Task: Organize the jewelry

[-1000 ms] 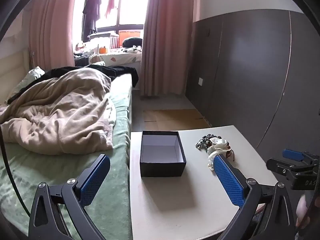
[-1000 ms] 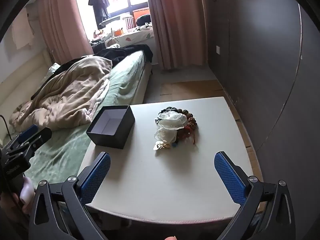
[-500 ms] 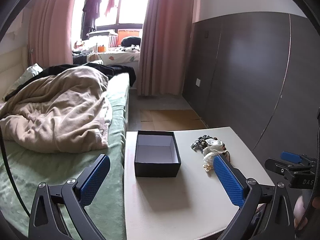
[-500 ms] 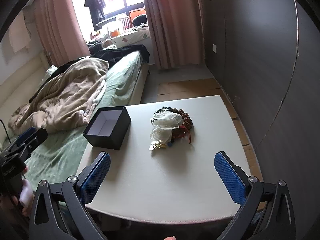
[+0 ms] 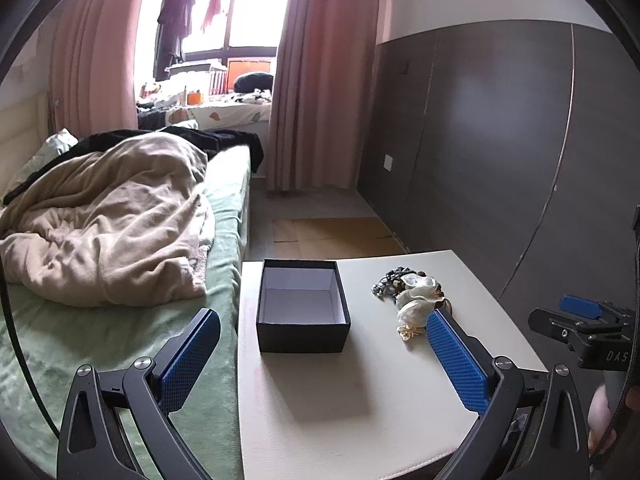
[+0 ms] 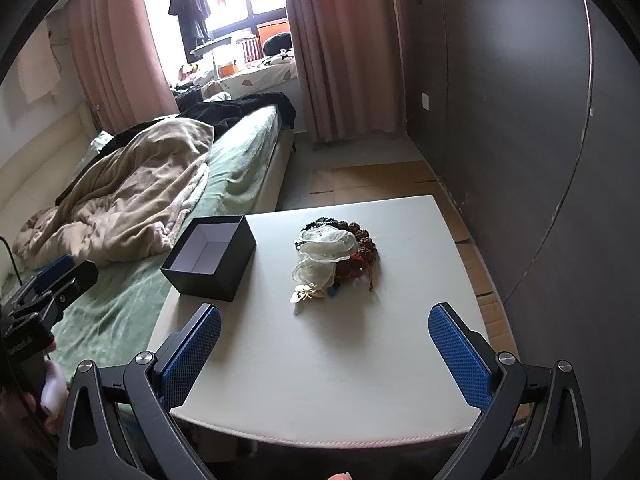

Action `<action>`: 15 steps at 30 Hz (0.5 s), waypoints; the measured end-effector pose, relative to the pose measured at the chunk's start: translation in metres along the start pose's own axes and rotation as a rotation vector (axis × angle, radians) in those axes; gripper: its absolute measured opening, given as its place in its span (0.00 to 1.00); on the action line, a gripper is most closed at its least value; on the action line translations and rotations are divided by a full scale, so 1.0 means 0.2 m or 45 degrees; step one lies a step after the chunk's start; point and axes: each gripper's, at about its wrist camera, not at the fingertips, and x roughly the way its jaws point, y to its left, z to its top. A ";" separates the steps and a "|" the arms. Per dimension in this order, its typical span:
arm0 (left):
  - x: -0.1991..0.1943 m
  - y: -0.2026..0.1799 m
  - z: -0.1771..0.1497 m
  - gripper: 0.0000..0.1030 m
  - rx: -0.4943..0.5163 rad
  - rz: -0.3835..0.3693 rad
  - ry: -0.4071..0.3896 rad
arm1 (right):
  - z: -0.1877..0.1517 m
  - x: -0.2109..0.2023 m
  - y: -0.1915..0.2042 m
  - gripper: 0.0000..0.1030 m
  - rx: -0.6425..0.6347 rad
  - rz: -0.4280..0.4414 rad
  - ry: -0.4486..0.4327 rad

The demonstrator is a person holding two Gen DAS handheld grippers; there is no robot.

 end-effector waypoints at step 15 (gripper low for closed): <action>-0.01 0.02 0.00 1.00 -0.001 -0.007 0.006 | 0.01 0.00 0.00 1.00 -0.001 -0.005 -0.010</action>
